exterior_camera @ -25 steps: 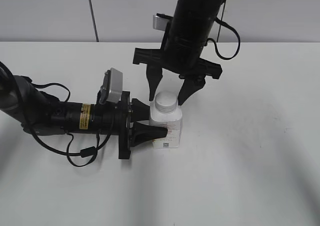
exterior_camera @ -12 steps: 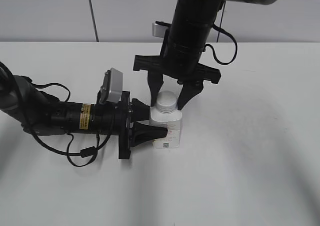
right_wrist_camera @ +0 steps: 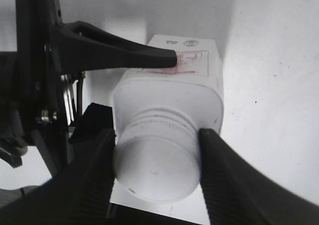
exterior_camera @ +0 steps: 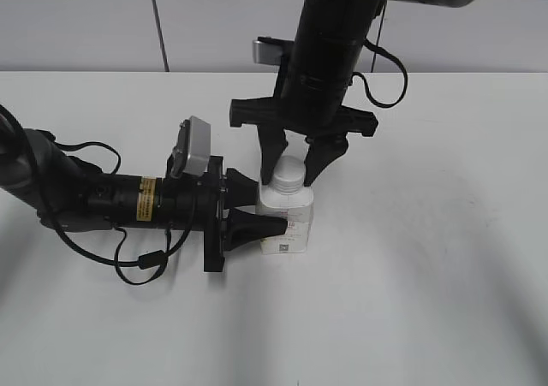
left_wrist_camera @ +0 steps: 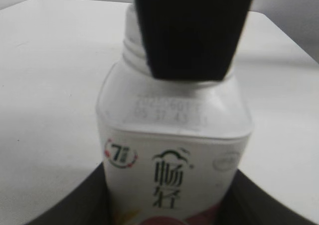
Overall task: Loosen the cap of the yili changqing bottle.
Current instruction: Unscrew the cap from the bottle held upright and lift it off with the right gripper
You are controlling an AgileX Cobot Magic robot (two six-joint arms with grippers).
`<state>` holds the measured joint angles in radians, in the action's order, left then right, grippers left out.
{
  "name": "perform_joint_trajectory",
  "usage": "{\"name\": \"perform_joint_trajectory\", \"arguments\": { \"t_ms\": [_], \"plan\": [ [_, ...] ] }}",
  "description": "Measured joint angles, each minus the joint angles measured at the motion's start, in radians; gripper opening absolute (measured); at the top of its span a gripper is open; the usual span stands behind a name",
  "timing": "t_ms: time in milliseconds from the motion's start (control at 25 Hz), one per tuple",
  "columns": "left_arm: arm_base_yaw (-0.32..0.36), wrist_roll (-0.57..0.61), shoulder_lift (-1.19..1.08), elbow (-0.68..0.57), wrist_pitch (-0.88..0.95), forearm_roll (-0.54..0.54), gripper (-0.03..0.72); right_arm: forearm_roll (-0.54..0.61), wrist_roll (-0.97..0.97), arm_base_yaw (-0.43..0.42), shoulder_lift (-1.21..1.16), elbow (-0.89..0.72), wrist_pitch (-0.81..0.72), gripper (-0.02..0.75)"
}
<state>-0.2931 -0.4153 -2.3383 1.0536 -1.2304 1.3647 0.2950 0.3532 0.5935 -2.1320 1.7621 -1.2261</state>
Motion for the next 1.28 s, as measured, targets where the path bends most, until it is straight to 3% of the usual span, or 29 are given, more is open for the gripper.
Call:
{"name": "perform_joint_trajectory", "arguments": {
  "t_ms": [600, 880, 1280],
  "plan": [
    [0.001, -0.004, 0.0, 0.0, 0.001, 0.0, 0.333, -0.018, -1.001, 0.0, 0.0, 0.001, -0.013, 0.401],
    [0.001, -0.003, 0.0, 0.0, 0.001, 0.0, 0.333, -0.046, -1.193, 0.0, 0.0, 0.003, -0.01, 0.401],
    [0.001, -0.003, 0.0, 0.0, 0.002, 0.0, 0.332, -0.085, -1.294, 0.007, 0.0, 0.005, -0.009, 0.4]
  ]
}}
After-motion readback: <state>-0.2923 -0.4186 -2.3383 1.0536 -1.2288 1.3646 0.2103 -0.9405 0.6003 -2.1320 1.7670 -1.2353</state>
